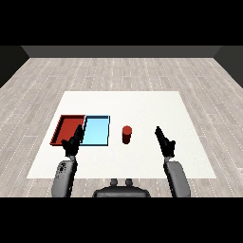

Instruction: Pick the red can and put it in the red box

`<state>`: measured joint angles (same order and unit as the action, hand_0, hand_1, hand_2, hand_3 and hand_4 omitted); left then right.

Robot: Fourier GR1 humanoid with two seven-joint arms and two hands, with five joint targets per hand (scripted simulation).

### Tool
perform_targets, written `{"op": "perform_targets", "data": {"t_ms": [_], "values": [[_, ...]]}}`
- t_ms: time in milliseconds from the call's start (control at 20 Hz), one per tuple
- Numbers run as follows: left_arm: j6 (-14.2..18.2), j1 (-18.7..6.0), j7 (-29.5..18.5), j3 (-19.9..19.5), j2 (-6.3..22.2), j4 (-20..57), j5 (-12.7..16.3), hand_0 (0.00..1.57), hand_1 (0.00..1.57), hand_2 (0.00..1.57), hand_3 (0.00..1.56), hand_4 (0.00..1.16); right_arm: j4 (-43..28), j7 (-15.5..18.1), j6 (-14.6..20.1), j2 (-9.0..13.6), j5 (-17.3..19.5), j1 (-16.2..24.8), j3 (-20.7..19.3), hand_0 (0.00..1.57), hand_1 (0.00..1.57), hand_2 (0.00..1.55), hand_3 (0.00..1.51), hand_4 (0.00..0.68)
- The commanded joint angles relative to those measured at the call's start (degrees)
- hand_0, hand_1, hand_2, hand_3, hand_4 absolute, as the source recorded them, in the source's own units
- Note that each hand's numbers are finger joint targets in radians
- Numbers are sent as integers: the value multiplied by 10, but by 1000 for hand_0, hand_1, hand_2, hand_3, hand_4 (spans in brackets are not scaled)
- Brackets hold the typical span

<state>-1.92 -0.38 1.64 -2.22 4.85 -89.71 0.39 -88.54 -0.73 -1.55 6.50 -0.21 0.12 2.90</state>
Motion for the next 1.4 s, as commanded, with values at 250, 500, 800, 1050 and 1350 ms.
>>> {"op": "perform_targets", "data": {"t_ms": [250, 500, 800, 1050, 1350], "values": [[-13, -7, -35, 0, -12, 28, 6, 0, 0, 0, 0, 0, 68, 61, -39, 8, -26, -23, -60, 0, 0, 0, 0, 0], [-9, -11, -218, -1, -38, -46, 7, 0, 0, 0, 0, 0, -3, 221, -50, -23, -42, -9, -51, 0, 0, 0, 0, 0], [-21, -22, -270, -13, -29, 11, 6, 0, 0, 0, 0, 0, -11, 267, -79, -13, -41, 46, -59, 0, 0, 0, 0, 0], [1, -3, -220, 14, -38, -51, -11, 0, 0, 0, 0, 0, -36, 201, -76, -8, -56, 9, -73, 0, 0, 0, 0, 0], [-14, -32, -248, -28, -15, -4, 19, 0, 0, 0, 0, 0, 22, 211, -75, -4, -35, -38, -77, 0, 0, 0, 0, 0]]}}
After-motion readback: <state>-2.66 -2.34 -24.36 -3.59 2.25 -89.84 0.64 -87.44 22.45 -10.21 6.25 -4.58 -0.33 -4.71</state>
